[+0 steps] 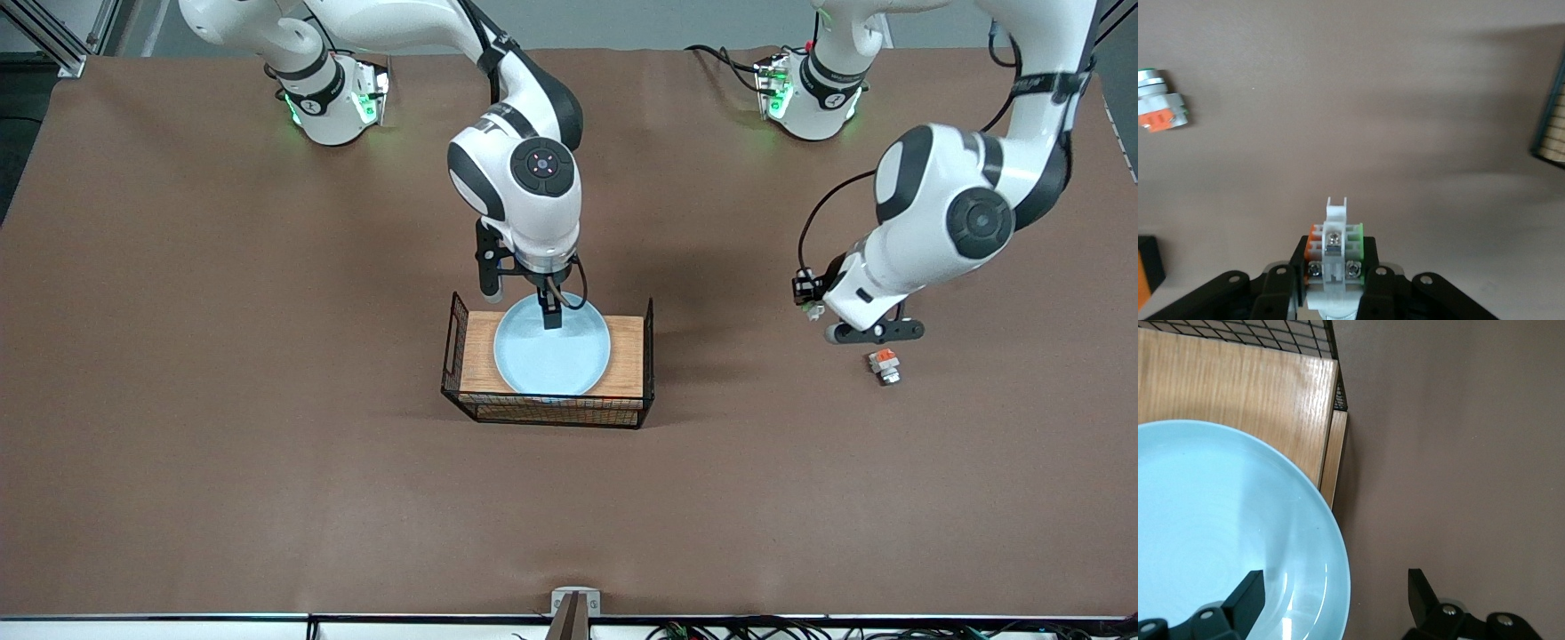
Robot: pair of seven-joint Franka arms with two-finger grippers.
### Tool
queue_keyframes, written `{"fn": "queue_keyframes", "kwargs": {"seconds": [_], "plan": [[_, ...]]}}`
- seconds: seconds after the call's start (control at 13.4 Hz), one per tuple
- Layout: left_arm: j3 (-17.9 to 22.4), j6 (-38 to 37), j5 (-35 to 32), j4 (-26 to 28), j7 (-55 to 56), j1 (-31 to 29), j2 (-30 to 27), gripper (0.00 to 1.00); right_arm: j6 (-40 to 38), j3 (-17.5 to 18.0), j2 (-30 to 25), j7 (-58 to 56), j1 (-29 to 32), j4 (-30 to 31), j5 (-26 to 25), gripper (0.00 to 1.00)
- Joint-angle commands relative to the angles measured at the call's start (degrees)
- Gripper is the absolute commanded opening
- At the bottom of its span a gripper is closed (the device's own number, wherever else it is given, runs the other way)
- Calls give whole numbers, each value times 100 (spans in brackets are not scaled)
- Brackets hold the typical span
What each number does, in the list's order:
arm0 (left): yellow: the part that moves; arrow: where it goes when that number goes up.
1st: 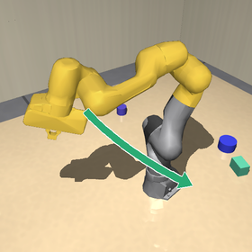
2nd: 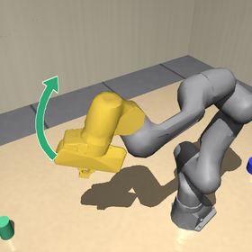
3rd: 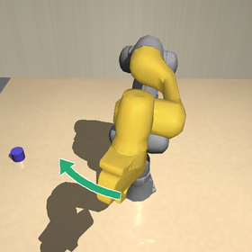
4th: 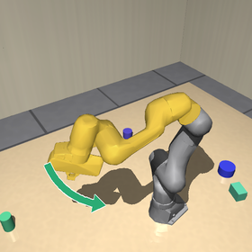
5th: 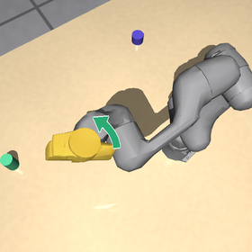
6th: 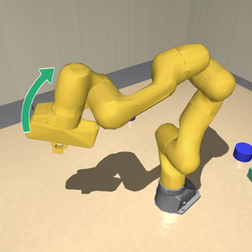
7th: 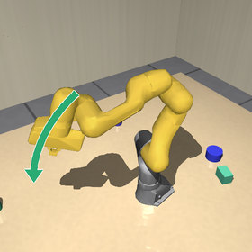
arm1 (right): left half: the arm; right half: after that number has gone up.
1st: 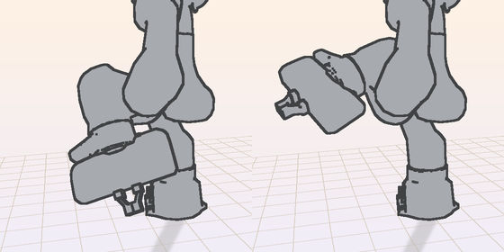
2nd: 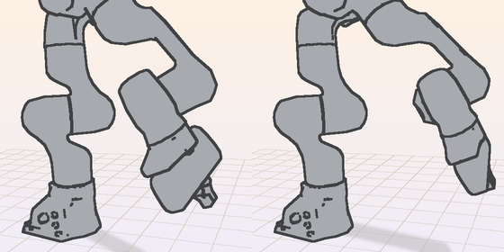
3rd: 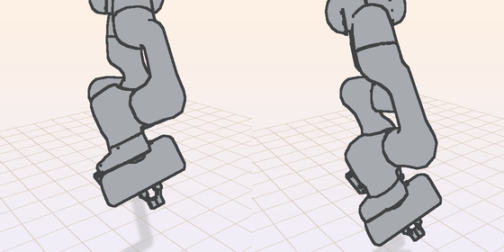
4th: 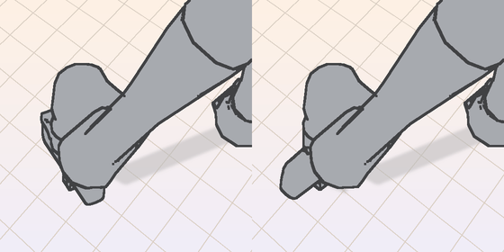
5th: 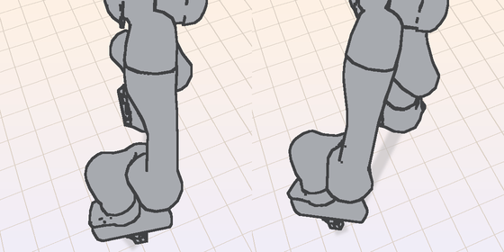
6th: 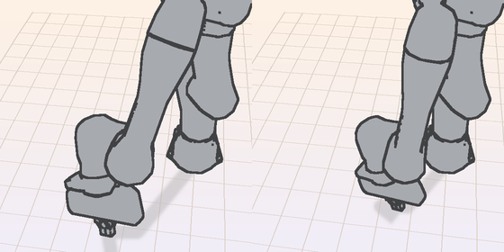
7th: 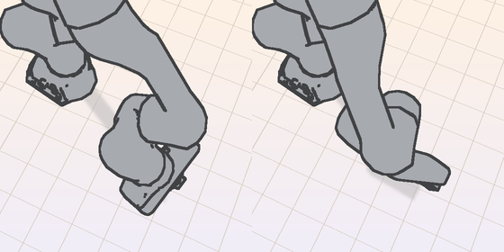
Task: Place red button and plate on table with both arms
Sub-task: 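Lower the button with the left gripper while the right gripper grips the plate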
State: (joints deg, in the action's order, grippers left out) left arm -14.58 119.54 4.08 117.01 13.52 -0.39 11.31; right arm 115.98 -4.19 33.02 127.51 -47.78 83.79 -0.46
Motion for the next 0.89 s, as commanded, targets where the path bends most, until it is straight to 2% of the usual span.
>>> {"fn": "queue_keyframes", "kwargs": {"seconds": [0.0,0.22,0.45,0.67,0.82], "plan": [[-1,402,-398,-90,-148,-66,519,13,-15,24,144,134,-29,-170,-103,85],[-1,832,-916,-160,-157,-259,1020,13,117,32,161,134,-21,-170,-86,68],[-1,1132,-1049,-213,-157,-251,1416,13,214,32,188,125,-12,-170,-59,47],[-1,1212,-1164,-476,-157,-260,1768,14,205,41,179,72,-21,-258,-51,4],[8,1343,-1173,-591,-148,-260,1979,16,153,59,153,81,-30,-372,-16,0]]}}
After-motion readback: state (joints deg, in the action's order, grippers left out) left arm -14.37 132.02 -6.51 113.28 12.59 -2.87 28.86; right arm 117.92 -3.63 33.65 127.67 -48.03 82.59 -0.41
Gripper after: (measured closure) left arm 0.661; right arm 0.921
